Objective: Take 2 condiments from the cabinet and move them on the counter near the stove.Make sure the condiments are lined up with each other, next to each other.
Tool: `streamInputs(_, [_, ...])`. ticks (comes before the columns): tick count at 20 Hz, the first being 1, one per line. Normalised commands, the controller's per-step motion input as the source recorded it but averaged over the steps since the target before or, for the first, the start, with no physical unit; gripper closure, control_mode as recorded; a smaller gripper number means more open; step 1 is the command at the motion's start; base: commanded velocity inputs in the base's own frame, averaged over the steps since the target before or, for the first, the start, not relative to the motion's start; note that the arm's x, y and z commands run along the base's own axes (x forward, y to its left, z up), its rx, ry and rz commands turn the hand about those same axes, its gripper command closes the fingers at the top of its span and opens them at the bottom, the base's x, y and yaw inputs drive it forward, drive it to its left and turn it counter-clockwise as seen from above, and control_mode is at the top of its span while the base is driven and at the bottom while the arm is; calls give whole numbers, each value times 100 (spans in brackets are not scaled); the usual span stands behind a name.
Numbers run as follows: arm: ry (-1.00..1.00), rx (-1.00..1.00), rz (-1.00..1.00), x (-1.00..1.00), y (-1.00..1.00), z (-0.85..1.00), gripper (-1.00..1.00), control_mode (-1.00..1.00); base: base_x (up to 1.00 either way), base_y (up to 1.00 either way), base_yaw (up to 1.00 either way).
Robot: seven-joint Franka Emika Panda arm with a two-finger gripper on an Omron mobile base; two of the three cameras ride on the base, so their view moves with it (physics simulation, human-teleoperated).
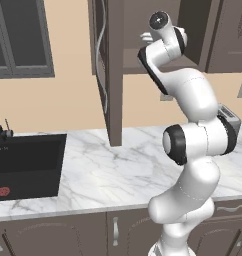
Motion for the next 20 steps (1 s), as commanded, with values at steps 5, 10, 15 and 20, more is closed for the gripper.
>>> streamInputs(5, [0,0,0,-23,0,0,100,-100,0,0,0])
streamInputs(10, [-9,0,0,-74,0,-3,100,-100,0,0,0])
streamInputs(15, [-8,-1,3,-90,0,0,100,-100,0,0,0])
streamInputs(20, [-3,0,10,-100,-8,9,100,-100,0,0,0])
